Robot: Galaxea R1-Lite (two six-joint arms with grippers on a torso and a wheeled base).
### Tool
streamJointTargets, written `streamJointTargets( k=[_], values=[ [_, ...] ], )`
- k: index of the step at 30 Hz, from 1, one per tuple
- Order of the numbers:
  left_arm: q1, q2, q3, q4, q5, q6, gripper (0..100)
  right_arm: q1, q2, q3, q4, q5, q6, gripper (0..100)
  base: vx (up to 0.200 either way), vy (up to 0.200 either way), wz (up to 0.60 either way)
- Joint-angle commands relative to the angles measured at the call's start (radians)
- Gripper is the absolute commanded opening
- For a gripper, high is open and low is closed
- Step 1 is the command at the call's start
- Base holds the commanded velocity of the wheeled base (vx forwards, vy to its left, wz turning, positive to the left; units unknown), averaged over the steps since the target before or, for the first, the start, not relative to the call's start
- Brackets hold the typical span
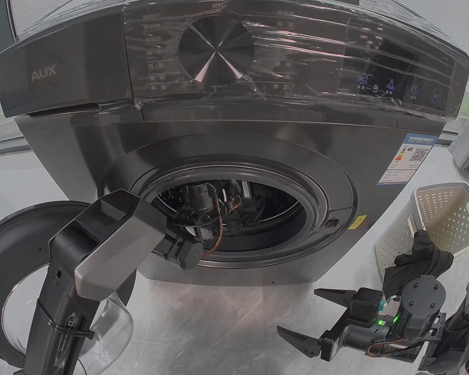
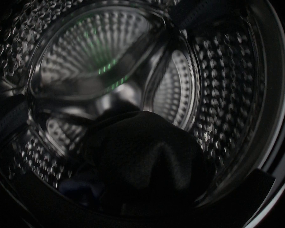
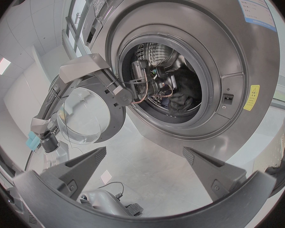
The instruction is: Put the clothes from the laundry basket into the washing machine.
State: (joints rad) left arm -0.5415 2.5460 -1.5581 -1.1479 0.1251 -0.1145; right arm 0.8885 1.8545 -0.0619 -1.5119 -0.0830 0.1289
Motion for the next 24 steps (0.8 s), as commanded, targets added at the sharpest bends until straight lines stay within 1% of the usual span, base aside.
streamJointTargets(
  k=[1, 4, 5, 7, 13, 14, 20, 24],
  values=[
    [0.023, 0.057, -0.243, 0.017, 0.011, -0.002, 0, 0.004, 0.002, 0.001, -0.001, 0.0, 0.0, 100, 0.0, 0.0, 0.0],
    [0.023, 0.059, -0.298, 0.034, 0.011, -0.007, 0, 0.004, 0.002, 0.001, -0.001, 0.0, 0.0, 100, 0.0, 0.0, 0.0],
    [0.023, 0.059, -0.298, 0.034, 0.011, -0.007, 0, 0.004, 0.002, 0.001, -0.001, 0.0, 0.0, 100, 0.0, 0.0, 0.0],
    [0.023, 0.063, -0.309, 0.037, 0.011, -0.016, 0, 0.004, 0.002, 0.001, -0.001, 0.0, 0.0, 100, 0.0, 0.0, 0.0],
    [0.023, 0.097, -0.303, 0.042, 0.011, -0.016, 0, 0.004, 0.002, 0.004, 0.001, 0.0, 0.001, 100, 0.0, 0.0, 0.0],
    [0.023, 0.102, -0.3, 0.042, 0.011, -0.016, 100, 0.004, 0.003, 0.004, 0.001, 0.002, 0.001, 100, 0.0, 0.0, 0.0],
    [0.015, 0.106, -0.263, 0.042, 0.013, -0.021, 100, 0.004, 0.005, 0.004, 0.001, 0.002, 0.001, 100, 0.0, 0.0, 0.0],
    [0.009, 0.077, -0.154, 0.039, 0.013, -0.021, 100, 0.004, 0.005, 0.007, 0.001, 0.002, 0.001, 100, 0.0, 0.0, 0.0]
  ],
)
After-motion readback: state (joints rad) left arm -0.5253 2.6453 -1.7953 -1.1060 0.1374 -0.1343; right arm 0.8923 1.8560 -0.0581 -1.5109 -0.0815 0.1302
